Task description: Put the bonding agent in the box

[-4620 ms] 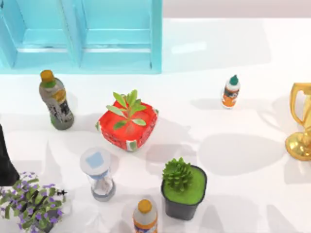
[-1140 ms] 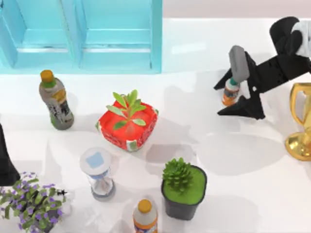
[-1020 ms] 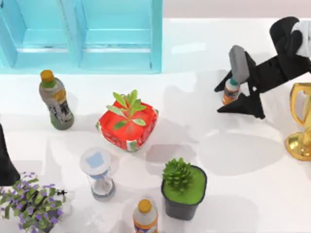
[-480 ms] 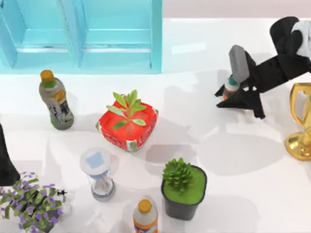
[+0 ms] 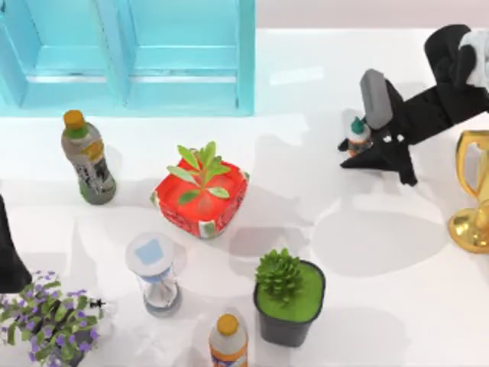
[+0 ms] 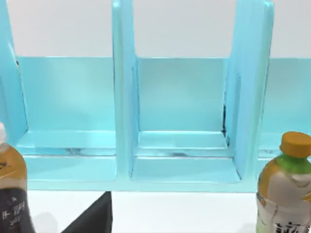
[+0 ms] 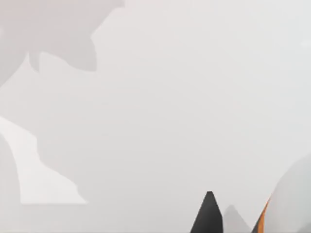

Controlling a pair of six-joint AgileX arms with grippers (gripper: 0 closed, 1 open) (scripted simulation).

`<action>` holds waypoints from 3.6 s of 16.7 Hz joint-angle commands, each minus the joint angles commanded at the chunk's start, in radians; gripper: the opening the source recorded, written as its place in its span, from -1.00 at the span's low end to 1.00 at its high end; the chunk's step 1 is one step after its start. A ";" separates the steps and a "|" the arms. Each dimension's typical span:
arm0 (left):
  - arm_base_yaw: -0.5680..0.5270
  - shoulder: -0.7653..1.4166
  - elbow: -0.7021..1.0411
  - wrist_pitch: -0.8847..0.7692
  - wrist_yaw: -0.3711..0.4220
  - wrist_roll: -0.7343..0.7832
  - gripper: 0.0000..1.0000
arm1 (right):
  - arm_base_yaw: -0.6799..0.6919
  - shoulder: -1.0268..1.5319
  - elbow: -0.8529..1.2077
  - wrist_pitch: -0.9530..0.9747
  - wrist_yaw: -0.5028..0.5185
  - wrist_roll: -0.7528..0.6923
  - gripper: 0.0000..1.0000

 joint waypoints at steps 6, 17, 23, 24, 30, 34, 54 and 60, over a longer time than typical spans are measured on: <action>0.000 0.000 0.000 0.000 0.000 0.000 1.00 | -0.001 -0.072 0.115 -0.193 -0.002 -0.003 -1.00; 0.000 0.000 0.000 0.000 0.000 0.000 1.00 | -0.029 -0.131 0.162 -0.274 -0.001 0.026 -1.00; 0.000 0.000 0.000 0.000 0.000 0.000 1.00 | -0.299 -0.281 -0.018 0.042 -0.002 0.304 -1.00; 0.000 0.000 0.000 0.000 0.000 0.000 1.00 | -0.356 -0.317 -0.067 0.115 -0.002 0.360 -1.00; 0.000 0.000 0.000 0.000 0.000 0.000 1.00 | -0.659 -0.551 -0.370 0.503 -0.001 0.649 -1.00; 0.000 0.000 0.000 0.000 0.000 0.000 1.00 | -0.802 -0.716 -0.638 0.670 0.010 0.770 -1.00; 0.000 0.000 0.000 0.000 0.000 0.000 1.00 | -1.040 -1.184 -1.485 1.202 -0.027 0.986 -1.00; 0.000 0.000 0.000 0.000 0.000 0.000 1.00 | -0.969 -1.027 -1.464 1.370 0.041 1.036 -1.00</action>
